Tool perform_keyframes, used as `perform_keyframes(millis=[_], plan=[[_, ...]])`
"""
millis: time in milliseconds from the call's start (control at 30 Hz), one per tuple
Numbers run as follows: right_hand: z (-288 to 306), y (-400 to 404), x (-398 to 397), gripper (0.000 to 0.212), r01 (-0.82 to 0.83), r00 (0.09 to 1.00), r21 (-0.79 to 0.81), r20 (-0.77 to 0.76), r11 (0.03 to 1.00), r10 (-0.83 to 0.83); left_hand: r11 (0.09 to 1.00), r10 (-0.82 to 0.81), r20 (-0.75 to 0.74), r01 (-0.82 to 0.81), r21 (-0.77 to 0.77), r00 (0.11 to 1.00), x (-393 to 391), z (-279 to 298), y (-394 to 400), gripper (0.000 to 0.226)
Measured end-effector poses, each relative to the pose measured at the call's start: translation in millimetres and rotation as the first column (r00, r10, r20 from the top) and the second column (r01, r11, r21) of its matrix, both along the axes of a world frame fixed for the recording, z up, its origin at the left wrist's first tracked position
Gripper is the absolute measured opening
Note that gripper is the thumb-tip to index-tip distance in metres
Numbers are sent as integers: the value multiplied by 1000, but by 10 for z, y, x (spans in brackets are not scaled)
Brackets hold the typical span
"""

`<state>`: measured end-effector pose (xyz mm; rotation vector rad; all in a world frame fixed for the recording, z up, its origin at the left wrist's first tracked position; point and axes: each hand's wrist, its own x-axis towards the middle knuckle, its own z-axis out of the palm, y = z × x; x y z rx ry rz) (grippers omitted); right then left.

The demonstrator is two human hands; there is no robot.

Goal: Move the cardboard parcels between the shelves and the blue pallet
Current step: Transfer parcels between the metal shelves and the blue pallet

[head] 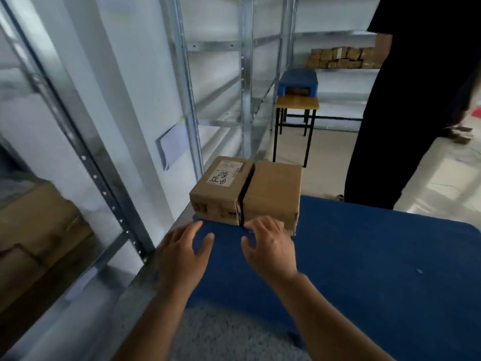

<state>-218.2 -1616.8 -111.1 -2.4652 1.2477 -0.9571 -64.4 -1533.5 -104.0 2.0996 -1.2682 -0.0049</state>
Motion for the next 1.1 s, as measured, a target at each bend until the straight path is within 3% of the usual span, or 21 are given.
perform_keyframes(millis=[200,367,600,933,1100], plan=[[-157,765,237,28,-279,960,-29,-14,960,278,979,204,-39,-203,36,978,-158,-200,1120,46],[-230,1466,592,27,-513,858,-37,-2,857,514,916,400,6,-400,2,916,-187,-225,2088,45],[-132,2428,1017,24,-740,672,-52,3,671,741,722,691,-38,-691,-14,722,-151,-277,3160,48],[18,4243,1477,22,-886,456,-127,-55,447,888,499,858,-107,-865,-62,503,-207,-265,5013,48],[101,5623,1594,28,-950,300,-127,-108,286,948,305,948,-55,-946,-107,312,-328,-191,6416,46]])
